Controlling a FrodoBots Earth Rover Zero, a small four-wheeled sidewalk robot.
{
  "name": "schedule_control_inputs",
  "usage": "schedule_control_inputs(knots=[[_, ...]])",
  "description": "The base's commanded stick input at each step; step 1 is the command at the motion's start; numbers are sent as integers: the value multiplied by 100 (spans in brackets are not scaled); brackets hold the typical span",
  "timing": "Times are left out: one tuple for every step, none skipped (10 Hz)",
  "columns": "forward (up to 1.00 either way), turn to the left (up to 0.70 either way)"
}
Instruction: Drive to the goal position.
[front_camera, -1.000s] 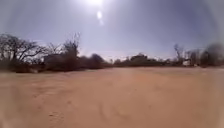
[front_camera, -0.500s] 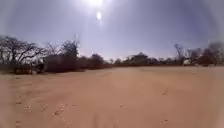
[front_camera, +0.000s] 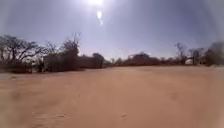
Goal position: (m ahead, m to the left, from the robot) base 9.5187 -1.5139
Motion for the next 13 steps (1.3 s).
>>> schedule_control_inputs(knots=[[85,0],[85,0],[85,0],[85,0],[85,0],[85,0],[85,0],[85,0],[85,0],[85,0],[85,0],[85,0],[85,0]])
